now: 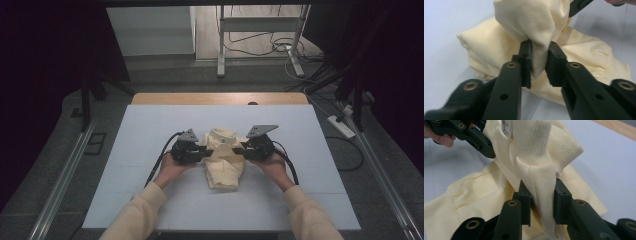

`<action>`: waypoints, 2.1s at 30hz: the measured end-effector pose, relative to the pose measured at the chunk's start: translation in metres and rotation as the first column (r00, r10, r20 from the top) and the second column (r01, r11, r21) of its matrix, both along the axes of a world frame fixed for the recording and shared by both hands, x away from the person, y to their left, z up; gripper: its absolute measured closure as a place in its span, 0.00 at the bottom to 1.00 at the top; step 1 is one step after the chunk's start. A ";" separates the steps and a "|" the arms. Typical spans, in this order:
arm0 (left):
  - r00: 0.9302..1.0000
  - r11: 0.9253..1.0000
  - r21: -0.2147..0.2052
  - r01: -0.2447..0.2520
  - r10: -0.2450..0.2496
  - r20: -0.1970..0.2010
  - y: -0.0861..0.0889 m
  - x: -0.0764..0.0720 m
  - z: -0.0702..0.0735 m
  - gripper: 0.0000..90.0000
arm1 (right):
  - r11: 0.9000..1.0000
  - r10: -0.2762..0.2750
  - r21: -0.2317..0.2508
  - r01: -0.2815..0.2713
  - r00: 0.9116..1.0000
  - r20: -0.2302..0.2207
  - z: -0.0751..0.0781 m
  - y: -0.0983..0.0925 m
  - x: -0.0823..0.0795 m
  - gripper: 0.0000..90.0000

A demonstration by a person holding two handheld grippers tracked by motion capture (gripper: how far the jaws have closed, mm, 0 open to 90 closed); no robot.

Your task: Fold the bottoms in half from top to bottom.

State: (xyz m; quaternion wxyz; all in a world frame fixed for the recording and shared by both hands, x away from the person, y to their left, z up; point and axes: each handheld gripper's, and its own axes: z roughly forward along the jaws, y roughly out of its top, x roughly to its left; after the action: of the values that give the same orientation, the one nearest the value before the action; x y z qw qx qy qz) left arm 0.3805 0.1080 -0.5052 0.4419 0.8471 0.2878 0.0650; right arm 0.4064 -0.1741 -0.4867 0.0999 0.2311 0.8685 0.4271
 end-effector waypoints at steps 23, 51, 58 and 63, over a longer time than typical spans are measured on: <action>0.998 0.999 -0.042 -0.014 0.011 -0.067 0.025 -0.030 0.007 0.37 | 0.997 -0.075 -0.017 0.073 0.993 -0.095 0.009 -0.034 -0.035 0.47; 0.996 0.993 -0.088 -0.084 0.080 -0.043 0.031 -0.022 0.012 0.40 | 0.998 0.069 0.001 -0.069 0.990 -0.122 0.028 0.021 -0.029 0.98; 0.995 0.992 -0.086 -0.088 0.084 -0.045 0.030 -0.022 0.011 0.40 | 0.993 0.087 -0.067 -0.101 0.978 -0.189 0.009 0.024 -0.037 0.99; 0.995 0.992 -0.084 -0.090 0.086 -0.050 0.028 -0.021 0.009 0.40 | 0.993 0.086 -0.060 -0.102 0.972 -0.219 0.002 0.020 -0.042 0.99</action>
State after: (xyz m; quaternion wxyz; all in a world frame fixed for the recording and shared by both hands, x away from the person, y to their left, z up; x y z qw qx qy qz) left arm 0.3598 0.1362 -0.4962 0.4679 0.8152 0.3375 0.0522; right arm 0.3644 -0.1545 -0.4846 -0.0074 0.2311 0.8988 0.3724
